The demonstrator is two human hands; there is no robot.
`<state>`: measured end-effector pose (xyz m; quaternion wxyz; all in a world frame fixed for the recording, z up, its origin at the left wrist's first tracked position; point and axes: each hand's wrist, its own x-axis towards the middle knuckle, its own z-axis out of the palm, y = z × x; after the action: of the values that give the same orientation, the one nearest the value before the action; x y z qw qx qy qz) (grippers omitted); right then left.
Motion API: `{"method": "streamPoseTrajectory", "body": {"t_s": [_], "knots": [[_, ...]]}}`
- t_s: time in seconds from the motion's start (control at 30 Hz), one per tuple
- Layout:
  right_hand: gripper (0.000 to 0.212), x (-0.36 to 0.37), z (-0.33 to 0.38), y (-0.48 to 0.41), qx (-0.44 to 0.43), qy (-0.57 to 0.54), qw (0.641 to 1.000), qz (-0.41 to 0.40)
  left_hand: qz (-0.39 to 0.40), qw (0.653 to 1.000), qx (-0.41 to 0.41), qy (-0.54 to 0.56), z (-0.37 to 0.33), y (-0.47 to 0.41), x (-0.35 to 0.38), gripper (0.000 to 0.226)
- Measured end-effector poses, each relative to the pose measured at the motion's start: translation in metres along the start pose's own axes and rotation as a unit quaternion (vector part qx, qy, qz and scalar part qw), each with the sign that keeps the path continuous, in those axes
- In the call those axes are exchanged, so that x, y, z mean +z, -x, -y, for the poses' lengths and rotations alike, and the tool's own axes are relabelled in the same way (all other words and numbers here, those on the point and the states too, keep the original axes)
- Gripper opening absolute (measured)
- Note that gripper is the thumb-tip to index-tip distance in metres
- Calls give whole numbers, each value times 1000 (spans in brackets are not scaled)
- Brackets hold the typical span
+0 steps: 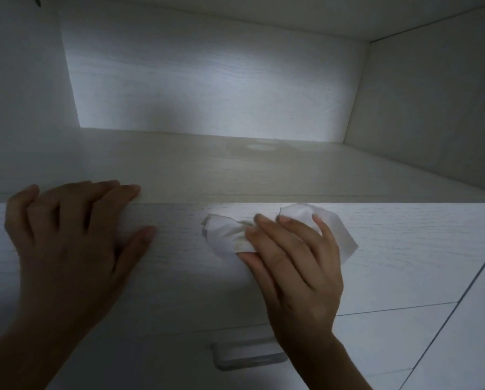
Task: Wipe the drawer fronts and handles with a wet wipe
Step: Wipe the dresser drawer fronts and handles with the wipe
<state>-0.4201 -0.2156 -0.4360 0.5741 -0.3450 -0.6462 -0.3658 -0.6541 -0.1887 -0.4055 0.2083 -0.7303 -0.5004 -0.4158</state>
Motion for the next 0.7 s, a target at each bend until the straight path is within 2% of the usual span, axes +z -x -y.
{"method": "streamPoseTrajectory", "body": {"t_s": [0.23,0.37,0.53,0.7], "knots": [[20,-6,-9,-3,12,-24,1000,-10,5,1000,2,4,0,0,-1,59],[19,7,1,-5,-5,2,1000,-21,47,998,-37,-9,-1,-2,2,64],[20,2,-8,-6,-34,12,999,-14,60,997,-43,-26,4,1,7,64],[23,-4,-14,0,-7,11,1000,-1,62,996,-47,-38,2,0,7,65]]}}
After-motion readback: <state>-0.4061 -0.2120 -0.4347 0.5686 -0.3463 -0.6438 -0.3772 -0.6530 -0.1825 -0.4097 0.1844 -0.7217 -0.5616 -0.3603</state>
